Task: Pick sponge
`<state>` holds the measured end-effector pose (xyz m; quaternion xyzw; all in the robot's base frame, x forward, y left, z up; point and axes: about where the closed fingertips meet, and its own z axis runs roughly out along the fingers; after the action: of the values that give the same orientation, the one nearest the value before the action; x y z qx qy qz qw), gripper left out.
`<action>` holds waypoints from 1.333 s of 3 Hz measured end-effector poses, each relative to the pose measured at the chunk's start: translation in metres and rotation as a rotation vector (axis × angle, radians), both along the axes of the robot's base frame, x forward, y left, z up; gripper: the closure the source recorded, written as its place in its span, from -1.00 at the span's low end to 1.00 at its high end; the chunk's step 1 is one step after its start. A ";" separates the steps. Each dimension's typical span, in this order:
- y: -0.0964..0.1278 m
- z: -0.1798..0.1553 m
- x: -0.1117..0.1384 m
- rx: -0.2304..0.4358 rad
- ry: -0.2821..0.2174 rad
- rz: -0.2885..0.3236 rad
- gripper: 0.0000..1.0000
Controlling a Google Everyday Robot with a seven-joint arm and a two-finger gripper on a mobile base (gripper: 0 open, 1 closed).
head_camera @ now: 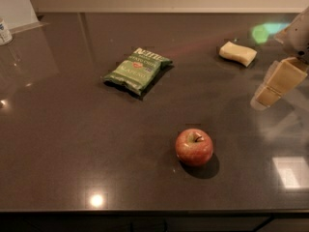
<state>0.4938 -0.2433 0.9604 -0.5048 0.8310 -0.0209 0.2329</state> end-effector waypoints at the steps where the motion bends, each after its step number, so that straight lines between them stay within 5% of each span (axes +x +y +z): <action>1: -0.010 -0.005 0.018 0.057 -0.032 -0.056 -1.00; 4: -0.035 -0.034 0.146 0.247 -0.165 -0.200 -1.00</action>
Offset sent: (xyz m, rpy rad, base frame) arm 0.1392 -0.0430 -0.0373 0.2771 -0.1780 -0.2352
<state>0.6399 -0.2786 0.9263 -0.3838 0.8512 0.0170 0.3575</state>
